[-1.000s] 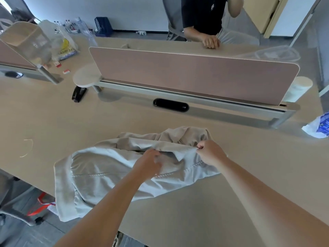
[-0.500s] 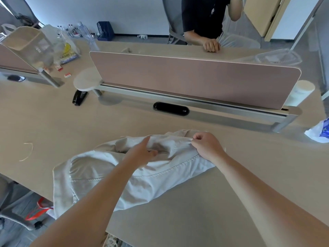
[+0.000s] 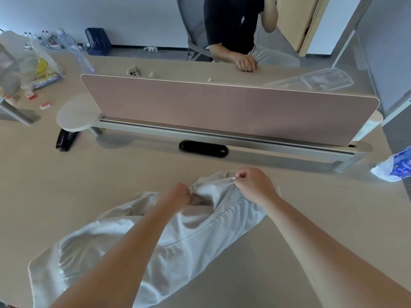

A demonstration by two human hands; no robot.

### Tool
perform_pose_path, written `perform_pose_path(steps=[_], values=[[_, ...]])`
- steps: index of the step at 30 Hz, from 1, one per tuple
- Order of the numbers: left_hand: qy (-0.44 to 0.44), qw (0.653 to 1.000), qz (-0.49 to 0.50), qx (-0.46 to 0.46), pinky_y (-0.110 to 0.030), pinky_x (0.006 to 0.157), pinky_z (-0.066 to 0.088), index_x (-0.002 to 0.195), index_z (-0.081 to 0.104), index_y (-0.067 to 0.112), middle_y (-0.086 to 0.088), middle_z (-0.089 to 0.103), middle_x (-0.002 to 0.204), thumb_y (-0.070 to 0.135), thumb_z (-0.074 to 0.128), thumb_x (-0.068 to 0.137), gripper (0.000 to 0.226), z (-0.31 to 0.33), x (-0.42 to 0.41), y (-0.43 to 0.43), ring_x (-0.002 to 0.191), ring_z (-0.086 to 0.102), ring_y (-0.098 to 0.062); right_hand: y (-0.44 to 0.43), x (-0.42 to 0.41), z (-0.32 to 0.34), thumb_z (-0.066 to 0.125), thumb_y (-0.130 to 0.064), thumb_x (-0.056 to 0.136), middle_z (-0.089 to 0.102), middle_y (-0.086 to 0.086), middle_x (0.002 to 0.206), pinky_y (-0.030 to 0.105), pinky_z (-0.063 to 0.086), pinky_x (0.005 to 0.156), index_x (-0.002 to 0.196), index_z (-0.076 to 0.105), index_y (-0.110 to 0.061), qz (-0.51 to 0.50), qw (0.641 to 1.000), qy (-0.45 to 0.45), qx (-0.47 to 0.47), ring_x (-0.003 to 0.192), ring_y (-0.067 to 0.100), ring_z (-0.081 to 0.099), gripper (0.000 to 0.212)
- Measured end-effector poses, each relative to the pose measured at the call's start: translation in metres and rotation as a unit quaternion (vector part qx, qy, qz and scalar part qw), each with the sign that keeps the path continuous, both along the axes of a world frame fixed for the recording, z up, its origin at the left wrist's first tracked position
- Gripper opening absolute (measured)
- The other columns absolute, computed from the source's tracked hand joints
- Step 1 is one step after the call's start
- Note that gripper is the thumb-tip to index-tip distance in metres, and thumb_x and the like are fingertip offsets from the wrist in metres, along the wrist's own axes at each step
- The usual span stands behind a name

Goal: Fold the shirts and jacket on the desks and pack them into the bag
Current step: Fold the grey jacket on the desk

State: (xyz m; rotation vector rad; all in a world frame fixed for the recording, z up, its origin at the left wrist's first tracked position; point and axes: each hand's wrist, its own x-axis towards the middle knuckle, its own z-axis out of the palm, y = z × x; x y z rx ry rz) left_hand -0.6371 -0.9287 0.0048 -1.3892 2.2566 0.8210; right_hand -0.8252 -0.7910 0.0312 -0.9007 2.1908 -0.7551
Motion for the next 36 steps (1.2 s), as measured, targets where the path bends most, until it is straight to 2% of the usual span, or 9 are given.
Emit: perform_pose_path(steps=[5, 8, 11, 15, 17, 20, 27, 32, 36], values=[[0.019, 0.999, -0.018, 0.035, -0.026, 0.058, 0.042, 0.064, 0.056, 0.018, -0.001, 0.062, 0.074, 0.011, 0.054, 0.094, 0.031, -0.001, -0.009, -0.050, 0.068, 0.058, -0.015, -0.026, -0.011, -0.008, 0.045, -0.008, 0.084, 0.041, -0.009, 0.043, 0.027, 0.025, 0.049, 0.054, 0.056, -0.034, -0.002, 0.998, 0.023, 0.053, 0.043, 0.015, 0.036, 0.042], [0.028, 0.995, 0.023, 0.091, -0.022, 0.047, 0.040, 0.068, 0.055, 0.017, -0.002, 0.053, 0.063, 0.014, 0.052, 0.099, 0.031, -0.010, -0.008, -0.075, 0.054, 0.050, -0.014, -0.051, -0.015, -0.022, 0.044, -0.012, 0.090, 0.064, -0.003, 0.076, 0.027, 0.034, 0.052, 0.071, 0.063, -0.027, 0.015, 0.989, 0.076, 0.122, 0.066, 0.021, 0.060, 0.031], [-0.023, 0.995, -0.023, 0.098, -0.024, 0.043, 0.041, 0.075, 0.063, 0.007, -0.013, 0.061, 0.068, 0.009, 0.049, 0.097, 0.025, -0.021, -0.008, -0.085, 0.055, 0.057, -0.025, -0.074, -0.014, -0.038, 0.046, -0.016, 0.092, 0.059, 0.001, 0.099, 0.027, 0.035, 0.058, 0.066, 0.056, -0.027, 0.013, 0.983, 0.100, 0.154, 0.080, 0.026, 0.059, 0.031], [-0.047, 0.996, -0.070, 0.005, -0.036, 0.079, 0.051, 0.097, 0.063, 0.013, -0.008, 0.065, 0.098, 0.019, 0.050, 0.091, 0.015, -0.040, -0.015, -0.093, 0.091, 0.064, -0.032, -0.092, -0.009, -0.067, 0.041, -0.020, 0.092, 0.054, -0.008, 0.095, 0.028, 0.041, 0.068, 0.070, 0.056, -0.039, -0.005, 0.979, 0.072, 0.191, 0.087, 0.021, 0.059, 0.032], [0.051, 0.998, -0.010, -0.030, -0.034, 0.074, 0.047, 0.092, 0.058, 0.026, 0.000, 0.055, 0.094, 0.018, 0.047, 0.091, 0.014, -0.039, -0.026, -0.091, 0.084, 0.059, -0.028, -0.094, -0.007, -0.079, 0.038, -0.022, 0.090, 0.059, -0.008, 0.086, 0.030, 0.048, 0.069, 0.067, 0.057, -0.044, -0.014, 0.980, 0.069, 0.187, 0.082, 0.021, 0.060, 0.038], [0.228, 0.968, 0.038, 0.093, -0.032, 0.065, 0.048, 0.079, 0.063, 0.028, 0.001, 0.061, 0.079, 0.018, 0.051, 0.093, 0.022, -0.042, -0.054, -0.082, 0.068, 0.059, -0.022, -0.093, -0.004, -0.067, 0.042, -0.021, 0.101, 0.053, -0.013, 0.071, 0.022, 0.032, 0.053, 0.070, 0.057, -0.033, -0.004, 0.986, 0.068, 0.154, 0.074, 0.013, 0.055, 0.037], [0.168, 0.971, -0.062, 0.155, -0.036, 0.061, 0.031, 0.068, 0.044, 0.022, 0.004, 0.045, 0.062, 0.048, 0.045, 0.100, 0.042, -0.051, -0.070, -0.078, 0.059, 0.041, -0.017, -0.101, -0.012, -0.054, 0.051, -0.025, 0.101, 0.067, -0.011, 0.079, 0.030, 0.047, 0.067, 0.099, 0.073, -0.033, 0.012, 0.996, 0.056, 0.070, 0.074, 0.014, 0.063, 0.023], [0.216, 0.962, 0.021, 0.164, -0.031, 0.058, 0.026, 0.063, 0.042, 0.020, 0.008, 0.040, 0.056, 0.029, 0.054, 0.100, 0.040, -0.063, -0.068, -0.089, 0.056, 0.038, -0.014, -0.123, -0.011, -0.043, 0.049, -0.024, 0.100, 0.071, -0.005, 0.095, 0.032, 0.051, 0.077, 0.110, 0.070, -0.030, 0.055, 0.990, 0.080, 0.101, 0.084, 0.019, 0.066, 0.024], [0.188, 0.972, 0.045, 0.133, -0.031, 0.057, 0.027, 0.057, 0.041, 0.020, 0.007, 0.043, 0.054, 0.026, 0.055, 0.099, 0.045, -0.067, -0.072, -0.093, 0.054, 0.040, -0.016, -0.107, -0.025, -0.042, 0.050, -0.017, 0.090, 0.069, 0.000, 0.111, 0.028, 0.045, 0.069, 0.117, 0.061, -0.036, -0.008, 0.983, 0.108, 0.145, 0.098, 0.025, 0.065, 0.036]])
